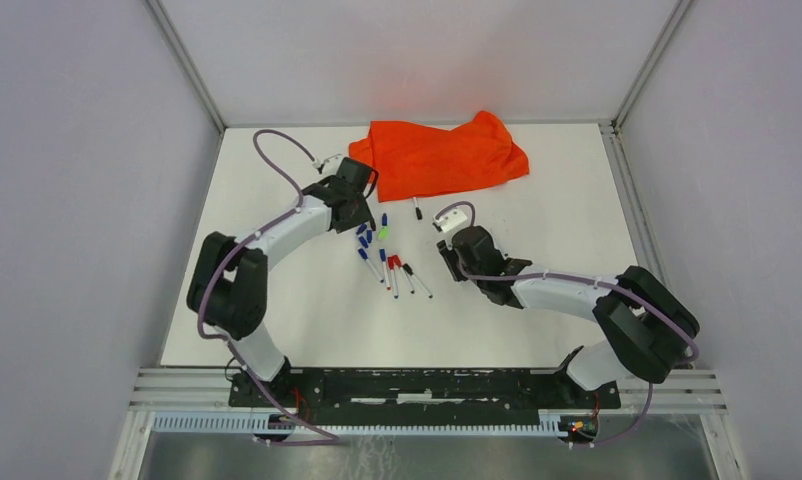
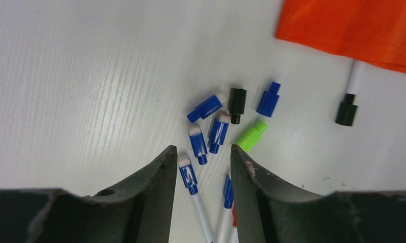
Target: Open the pen caps
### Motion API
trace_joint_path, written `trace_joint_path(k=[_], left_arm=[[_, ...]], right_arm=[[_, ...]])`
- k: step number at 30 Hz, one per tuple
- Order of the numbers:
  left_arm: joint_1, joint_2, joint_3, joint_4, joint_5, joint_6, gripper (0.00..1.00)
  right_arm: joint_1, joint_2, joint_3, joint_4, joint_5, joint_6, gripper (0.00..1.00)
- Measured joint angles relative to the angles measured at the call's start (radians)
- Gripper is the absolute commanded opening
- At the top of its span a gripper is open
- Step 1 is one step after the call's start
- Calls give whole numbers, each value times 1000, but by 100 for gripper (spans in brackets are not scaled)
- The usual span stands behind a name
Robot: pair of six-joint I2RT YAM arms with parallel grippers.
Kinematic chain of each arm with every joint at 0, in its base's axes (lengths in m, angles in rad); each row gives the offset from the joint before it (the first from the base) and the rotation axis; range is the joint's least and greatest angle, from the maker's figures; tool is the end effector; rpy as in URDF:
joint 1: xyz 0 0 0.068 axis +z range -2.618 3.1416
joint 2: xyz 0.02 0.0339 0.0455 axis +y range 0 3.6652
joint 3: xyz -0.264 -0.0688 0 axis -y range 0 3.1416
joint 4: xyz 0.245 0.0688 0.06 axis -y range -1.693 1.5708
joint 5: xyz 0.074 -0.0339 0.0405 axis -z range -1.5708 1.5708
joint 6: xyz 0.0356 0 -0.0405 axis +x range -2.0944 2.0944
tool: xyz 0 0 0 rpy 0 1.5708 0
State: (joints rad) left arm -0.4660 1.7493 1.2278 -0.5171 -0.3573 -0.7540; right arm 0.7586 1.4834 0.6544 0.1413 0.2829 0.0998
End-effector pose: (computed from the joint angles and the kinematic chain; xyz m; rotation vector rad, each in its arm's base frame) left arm 0.3305 -0.1523 0.2108 -0.4820 2.4637 -0.0204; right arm 0.2175 0.1925 0.1677 -0.5781 2.1542 0.1496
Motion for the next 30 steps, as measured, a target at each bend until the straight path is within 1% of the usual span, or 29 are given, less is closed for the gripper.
trace_joint_path(k=[5, 9, 16, 24, 30], left_arm=[[0, -141, -47, 40, 23, -1, 54], [0, -192, -89, 89, 71, -4, 57], [0, -217, -148, 114, 126, -16, 58], [0, -240, -170, 138, 132, -16, 58], [0, -240, -175, 144, 132, -16, 58]], right_arm=[[59, -14, 23, -9, -36, -5, 38], [100, -2, 47, -23, -75, -8, 38], [158, 68, 58, -35, -118, -7, 38], [196, 130, 98, -49, -121, -7, 38], [202, 162, 127, -64, -120, 0, 37]])
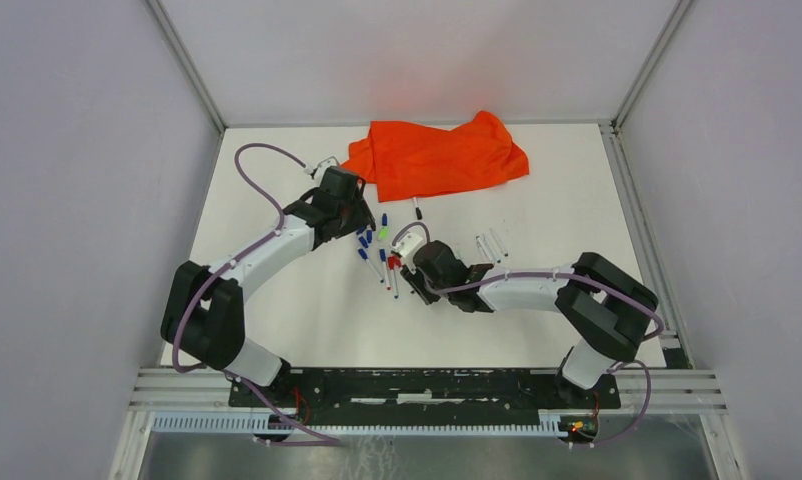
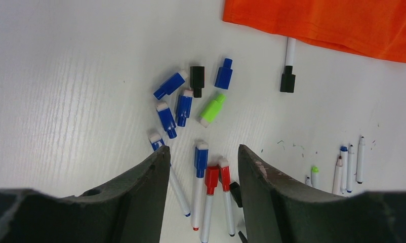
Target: Open the pen caps
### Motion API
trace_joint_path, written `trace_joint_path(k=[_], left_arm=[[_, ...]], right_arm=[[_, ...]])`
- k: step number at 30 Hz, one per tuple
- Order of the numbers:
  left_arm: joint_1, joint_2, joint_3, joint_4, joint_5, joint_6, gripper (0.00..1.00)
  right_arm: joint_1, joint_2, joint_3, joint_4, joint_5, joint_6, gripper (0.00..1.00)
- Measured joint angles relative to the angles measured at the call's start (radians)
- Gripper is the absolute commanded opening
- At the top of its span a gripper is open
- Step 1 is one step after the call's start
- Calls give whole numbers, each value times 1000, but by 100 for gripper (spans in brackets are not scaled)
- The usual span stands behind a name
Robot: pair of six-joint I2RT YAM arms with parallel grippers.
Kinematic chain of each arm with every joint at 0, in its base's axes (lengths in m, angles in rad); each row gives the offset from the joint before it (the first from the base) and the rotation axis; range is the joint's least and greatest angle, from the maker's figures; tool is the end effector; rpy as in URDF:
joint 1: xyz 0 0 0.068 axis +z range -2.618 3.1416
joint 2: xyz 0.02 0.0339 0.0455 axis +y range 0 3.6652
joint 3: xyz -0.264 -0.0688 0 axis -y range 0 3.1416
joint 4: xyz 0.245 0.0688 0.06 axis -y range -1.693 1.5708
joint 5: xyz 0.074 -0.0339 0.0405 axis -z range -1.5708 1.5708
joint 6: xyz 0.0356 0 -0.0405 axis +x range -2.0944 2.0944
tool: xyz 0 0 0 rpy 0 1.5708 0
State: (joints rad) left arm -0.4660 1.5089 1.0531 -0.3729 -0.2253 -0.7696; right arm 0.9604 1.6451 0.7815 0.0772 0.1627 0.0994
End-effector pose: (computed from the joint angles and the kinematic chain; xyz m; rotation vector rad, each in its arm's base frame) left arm 0.2926 -0.1383 0.2429 -0.4661 2.3502 -0.3187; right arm 0.1890 0.2601 0.1523 -0.9152 2.1841 0.3283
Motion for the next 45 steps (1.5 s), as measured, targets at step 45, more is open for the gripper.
trace_joint_path(k=[45], left_arm=[[-143, -42, -167, 200, 236, -105, 62]], right_arm=[[-13, -125, -88, 167, 45, 87, 0]])
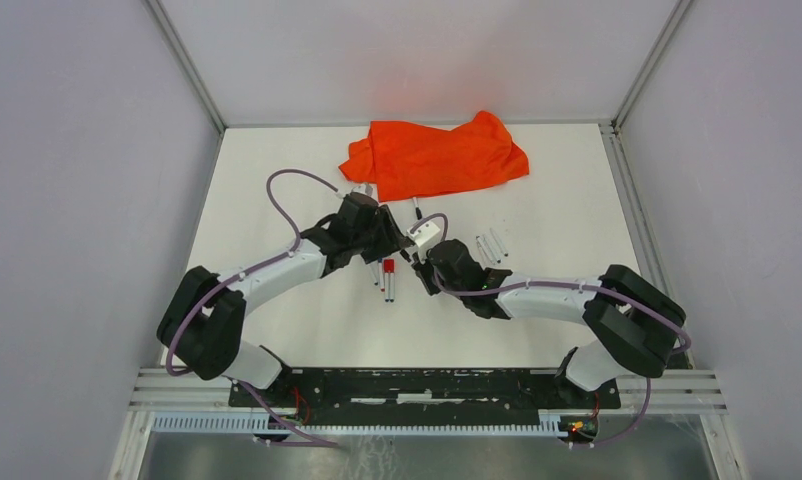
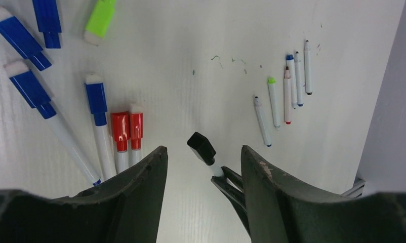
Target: Open the pen caps
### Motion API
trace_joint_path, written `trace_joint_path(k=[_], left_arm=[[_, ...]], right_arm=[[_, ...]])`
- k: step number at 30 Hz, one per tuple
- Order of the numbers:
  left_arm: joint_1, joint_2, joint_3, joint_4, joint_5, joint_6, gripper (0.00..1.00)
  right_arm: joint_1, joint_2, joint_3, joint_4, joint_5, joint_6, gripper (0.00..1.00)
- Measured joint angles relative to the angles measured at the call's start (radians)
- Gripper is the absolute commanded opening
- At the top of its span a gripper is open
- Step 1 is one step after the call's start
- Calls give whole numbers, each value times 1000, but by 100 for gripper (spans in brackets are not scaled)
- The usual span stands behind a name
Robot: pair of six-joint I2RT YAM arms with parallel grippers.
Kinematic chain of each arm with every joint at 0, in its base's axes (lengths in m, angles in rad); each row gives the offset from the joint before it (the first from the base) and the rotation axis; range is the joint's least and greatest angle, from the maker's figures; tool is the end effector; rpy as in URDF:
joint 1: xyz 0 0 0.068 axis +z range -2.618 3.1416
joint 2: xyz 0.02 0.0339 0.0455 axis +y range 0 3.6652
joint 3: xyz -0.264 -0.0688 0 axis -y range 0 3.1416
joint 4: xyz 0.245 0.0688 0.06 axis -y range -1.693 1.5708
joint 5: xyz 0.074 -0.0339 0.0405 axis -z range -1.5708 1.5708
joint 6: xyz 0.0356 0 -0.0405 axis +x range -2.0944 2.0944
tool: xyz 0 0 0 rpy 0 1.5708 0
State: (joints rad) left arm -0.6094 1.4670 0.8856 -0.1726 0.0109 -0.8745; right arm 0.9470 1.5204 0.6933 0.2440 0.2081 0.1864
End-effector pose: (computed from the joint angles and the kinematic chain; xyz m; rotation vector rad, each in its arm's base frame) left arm 0.2542 -0.1779 0.2166 -0.3180 2.4284 -0.7260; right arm 0.1856 0.2454 0.1775 -0.6917 2.0587 0.4356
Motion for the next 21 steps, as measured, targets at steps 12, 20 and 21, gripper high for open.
trace_joint_path(k=[12, 20, 21], left_arm=[[-45, 1, -23, 24, -9, -41, 62], [-82, 18, -23, 34, -45, -78, 59], [-84, 18, -23, 35, -55, -83, 58]], right_arm=[[0, -35, -4, 39, -2, 11, 0], [0, -48, -32, 51, -10, 19, 0], [0, -53, -39, 54, -13, 22, 0]])
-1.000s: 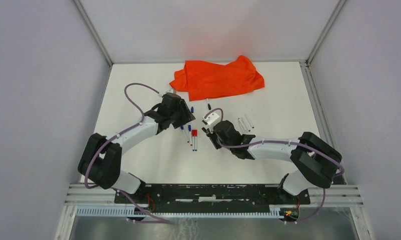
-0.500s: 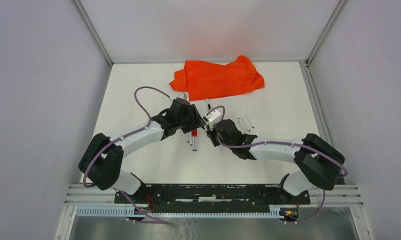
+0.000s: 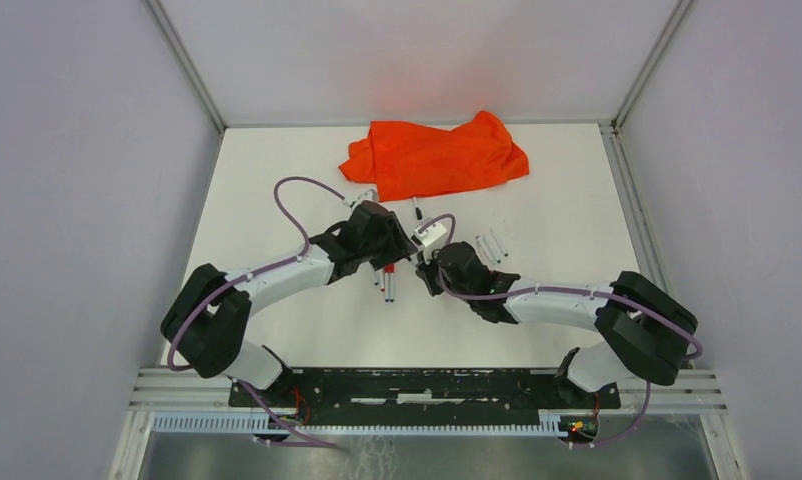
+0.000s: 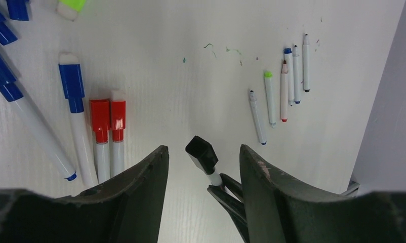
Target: Open the pen caps
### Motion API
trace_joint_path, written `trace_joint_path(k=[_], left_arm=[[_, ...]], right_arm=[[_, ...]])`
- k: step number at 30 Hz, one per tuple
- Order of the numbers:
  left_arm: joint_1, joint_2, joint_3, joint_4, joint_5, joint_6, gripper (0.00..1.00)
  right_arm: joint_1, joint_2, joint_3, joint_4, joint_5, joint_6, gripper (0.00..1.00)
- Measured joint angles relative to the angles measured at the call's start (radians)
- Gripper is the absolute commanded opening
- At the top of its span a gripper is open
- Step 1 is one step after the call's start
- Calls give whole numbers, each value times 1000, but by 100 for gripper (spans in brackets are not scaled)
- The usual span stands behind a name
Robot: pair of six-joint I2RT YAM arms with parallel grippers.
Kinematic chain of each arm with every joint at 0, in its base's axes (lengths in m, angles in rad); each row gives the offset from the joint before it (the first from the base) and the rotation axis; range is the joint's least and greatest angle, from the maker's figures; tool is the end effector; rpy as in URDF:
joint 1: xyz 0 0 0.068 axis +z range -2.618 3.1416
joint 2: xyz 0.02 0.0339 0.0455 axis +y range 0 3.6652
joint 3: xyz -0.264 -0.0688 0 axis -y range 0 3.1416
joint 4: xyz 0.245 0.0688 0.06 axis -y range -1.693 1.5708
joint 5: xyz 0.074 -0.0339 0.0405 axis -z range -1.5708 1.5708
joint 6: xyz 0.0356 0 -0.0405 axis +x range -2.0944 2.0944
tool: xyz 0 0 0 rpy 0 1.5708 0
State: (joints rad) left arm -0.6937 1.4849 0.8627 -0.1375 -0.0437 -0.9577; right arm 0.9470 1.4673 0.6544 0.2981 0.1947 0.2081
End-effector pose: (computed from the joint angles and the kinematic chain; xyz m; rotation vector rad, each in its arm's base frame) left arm 0.2400 -0.1976 0.2070 -0.3467 2.4360 -0.7400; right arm 0.1805 0.2391 0.1858 -0.6500 2.0116 0.4994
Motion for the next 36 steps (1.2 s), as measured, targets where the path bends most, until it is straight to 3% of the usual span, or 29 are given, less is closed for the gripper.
trace_joint_path(k=[26, 31, 36], left_arm=[[-28, -80, -122, 170, -105, -110, 48], [-30, -103, -134, 179, -120, -122, 43], [-33, -105, -151, 189, -130, -128, 31]], right_arm=[[-20, -60, -31, 68, -148, 133, 0], [-21, -60, -31, 78, -164, 145, 0], [-26, -60, -33, 90, -173, 153, 0]])
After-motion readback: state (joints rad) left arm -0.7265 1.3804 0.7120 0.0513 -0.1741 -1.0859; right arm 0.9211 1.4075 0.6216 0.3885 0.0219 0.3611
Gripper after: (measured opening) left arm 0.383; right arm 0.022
